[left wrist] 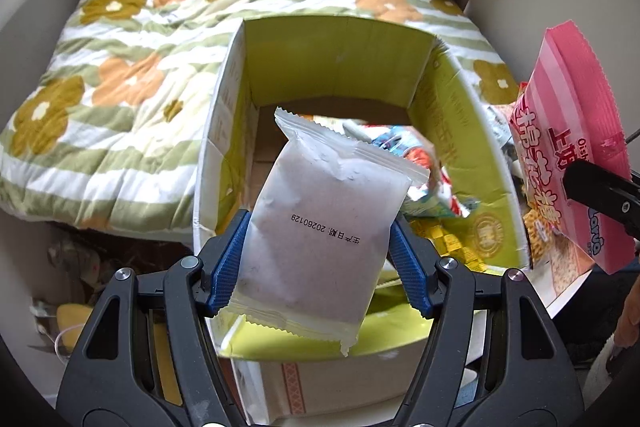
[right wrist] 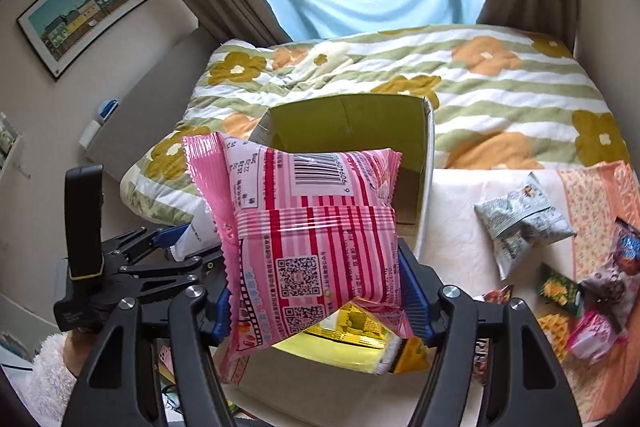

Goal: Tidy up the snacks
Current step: 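Carry the white pack and pink bag over the yellow box and release both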

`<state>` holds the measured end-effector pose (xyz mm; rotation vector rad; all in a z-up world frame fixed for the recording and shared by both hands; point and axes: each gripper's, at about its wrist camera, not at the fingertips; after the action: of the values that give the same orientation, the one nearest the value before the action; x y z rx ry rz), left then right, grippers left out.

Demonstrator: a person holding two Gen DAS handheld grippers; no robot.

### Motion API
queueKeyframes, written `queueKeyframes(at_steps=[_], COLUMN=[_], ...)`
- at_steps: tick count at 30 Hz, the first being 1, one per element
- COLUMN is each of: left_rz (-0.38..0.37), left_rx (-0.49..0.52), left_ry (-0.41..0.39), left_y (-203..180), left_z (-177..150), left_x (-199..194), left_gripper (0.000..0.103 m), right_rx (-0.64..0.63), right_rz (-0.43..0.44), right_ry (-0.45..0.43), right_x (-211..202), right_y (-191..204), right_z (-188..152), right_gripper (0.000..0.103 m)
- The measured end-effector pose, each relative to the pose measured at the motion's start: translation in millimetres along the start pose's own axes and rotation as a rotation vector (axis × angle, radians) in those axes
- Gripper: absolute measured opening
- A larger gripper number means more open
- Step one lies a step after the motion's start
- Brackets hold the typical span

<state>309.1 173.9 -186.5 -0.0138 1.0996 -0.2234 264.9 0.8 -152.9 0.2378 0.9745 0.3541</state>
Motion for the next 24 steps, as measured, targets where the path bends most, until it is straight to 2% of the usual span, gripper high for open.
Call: queueKeyframes(at_steps=[4, 9, 10, 13, 20, 24], left_rz=[-0.010, 0.028, 0.031, 0.043, 0.089, 0.070], left_rx=[0.005, 0.006, 0.008, 0.005, 0.014, -0.017], left_ry=[0.038, 0.058, 0.053, 0.034, 0.034, 0.024], left_y=[7, 8, 7, 6, 5, 9], left_z=[2, -1, -2, -5, -6, -5], left_x=[18, 28, 29, 24, 23, 17], left_gripper=[0.065, 0.067, 0.071, 0.103, 0.103, 0.103], right_rx=[0.029, 0.018, 0.014, 0.004, -0.024, -0.053], right_rz=[-0.024, -0.052, -0.049, -0.039, -0.041, -0.059], right_ry=[0.031, 0.051, 0.058, 0.080, 0.100, 0.081], right_x=[15, 29, 32, 42, 60, 69], right_y=[3, 0, 0, -2, -5, -3], right_z=[2, 14, 15, 21, 38, 56], right_gripper=[0.063, 0.063, 0.063, 0.063, 0.065, 0.067])
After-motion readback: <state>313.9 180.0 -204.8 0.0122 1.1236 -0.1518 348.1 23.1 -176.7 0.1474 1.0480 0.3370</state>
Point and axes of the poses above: each gripper's, at about its wrist camera, not at the fingertips, and x roughly the way its jaws point, y to its left, z to its top
